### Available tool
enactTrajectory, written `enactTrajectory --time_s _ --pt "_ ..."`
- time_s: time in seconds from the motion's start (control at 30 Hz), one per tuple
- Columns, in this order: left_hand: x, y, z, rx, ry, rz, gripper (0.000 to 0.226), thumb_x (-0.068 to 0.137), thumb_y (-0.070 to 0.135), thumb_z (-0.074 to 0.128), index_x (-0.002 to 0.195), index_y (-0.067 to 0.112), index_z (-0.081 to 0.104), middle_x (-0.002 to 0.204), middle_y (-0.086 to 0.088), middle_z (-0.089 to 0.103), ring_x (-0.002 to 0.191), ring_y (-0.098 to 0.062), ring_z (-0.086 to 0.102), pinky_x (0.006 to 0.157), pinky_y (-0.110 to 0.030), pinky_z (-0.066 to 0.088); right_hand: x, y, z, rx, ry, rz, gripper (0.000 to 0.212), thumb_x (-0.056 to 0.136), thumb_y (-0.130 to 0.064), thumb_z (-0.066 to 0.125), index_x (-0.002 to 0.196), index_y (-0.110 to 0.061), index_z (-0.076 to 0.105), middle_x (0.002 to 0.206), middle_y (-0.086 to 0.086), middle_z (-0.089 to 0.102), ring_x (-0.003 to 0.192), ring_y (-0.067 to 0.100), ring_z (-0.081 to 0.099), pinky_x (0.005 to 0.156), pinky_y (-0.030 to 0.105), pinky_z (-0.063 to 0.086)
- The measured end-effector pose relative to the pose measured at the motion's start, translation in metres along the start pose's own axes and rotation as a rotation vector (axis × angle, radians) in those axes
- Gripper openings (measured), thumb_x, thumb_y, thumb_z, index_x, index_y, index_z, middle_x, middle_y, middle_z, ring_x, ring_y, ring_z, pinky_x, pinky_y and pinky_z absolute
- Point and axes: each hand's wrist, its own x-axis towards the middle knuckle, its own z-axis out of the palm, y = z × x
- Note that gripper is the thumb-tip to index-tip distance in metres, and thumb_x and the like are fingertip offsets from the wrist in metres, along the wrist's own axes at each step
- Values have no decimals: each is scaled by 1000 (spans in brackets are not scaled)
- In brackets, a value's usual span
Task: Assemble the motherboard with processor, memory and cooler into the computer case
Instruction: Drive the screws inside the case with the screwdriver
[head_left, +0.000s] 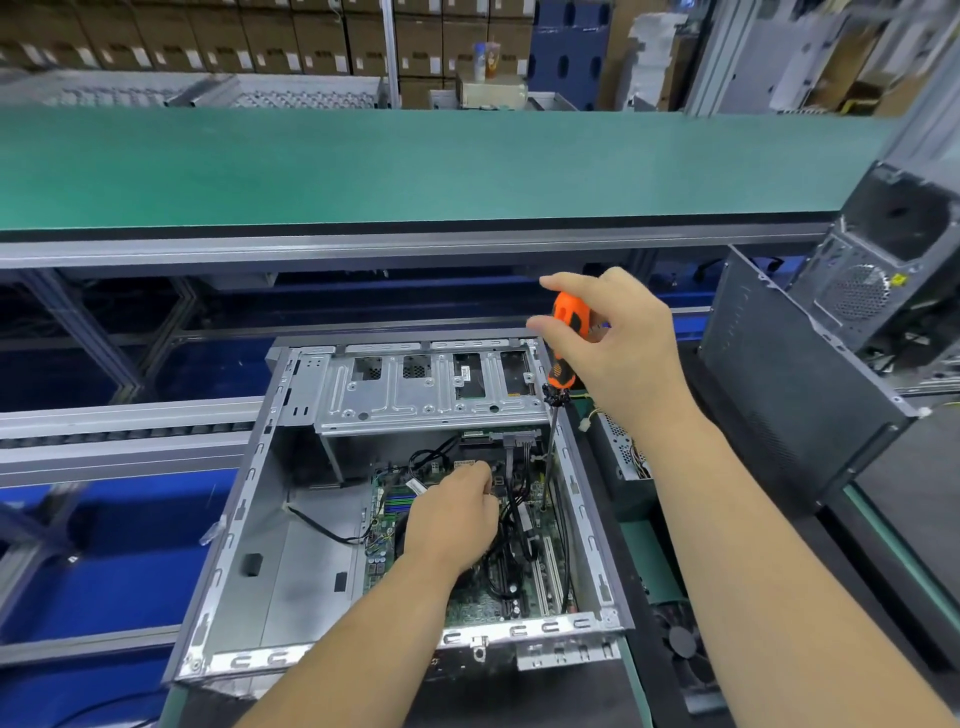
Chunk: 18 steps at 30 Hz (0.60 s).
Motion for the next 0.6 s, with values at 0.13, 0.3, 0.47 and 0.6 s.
enactTrajectory --time_s 0.13,0.3,0.47,0.6 --pt "1 1 1 6 -6 0 9 92 20 42 83 22 42 77 6 49 63 -19 49 50 -31 30 -4 -2 3 179 -84 32 38 93 -23 71 131 -22 66 109 -1 68 99 16 63 87 34 56" --pt "2 1 0 3 -9 -1 10 92 20 42 82 21 43 76 5 49 64 -20 50 51 -31 32 -7 -2 3 70 8 89 39 93 -31 71 130 -23 66 101 4 67 92 17 60 86 37 53" --pt "2 1 2 2 -9 9 11 92 20 42 81 20 42 75 4 47 64 -21 50 51 -31 33 -5 -3 -1 190 -159 19 37 96 -13 65 133 -20 65 112 -2 69 103 13 65 87 39 56" --pt "1 0 2 4 -4 -1 9 92 20 42 83 19 43 77 3 50 66 -21 52 51 -31 33 0 -2 -1 -2 8 52 31 89 -25 76 119 -20 73 88 3 59 81 17 54 83 41 53"
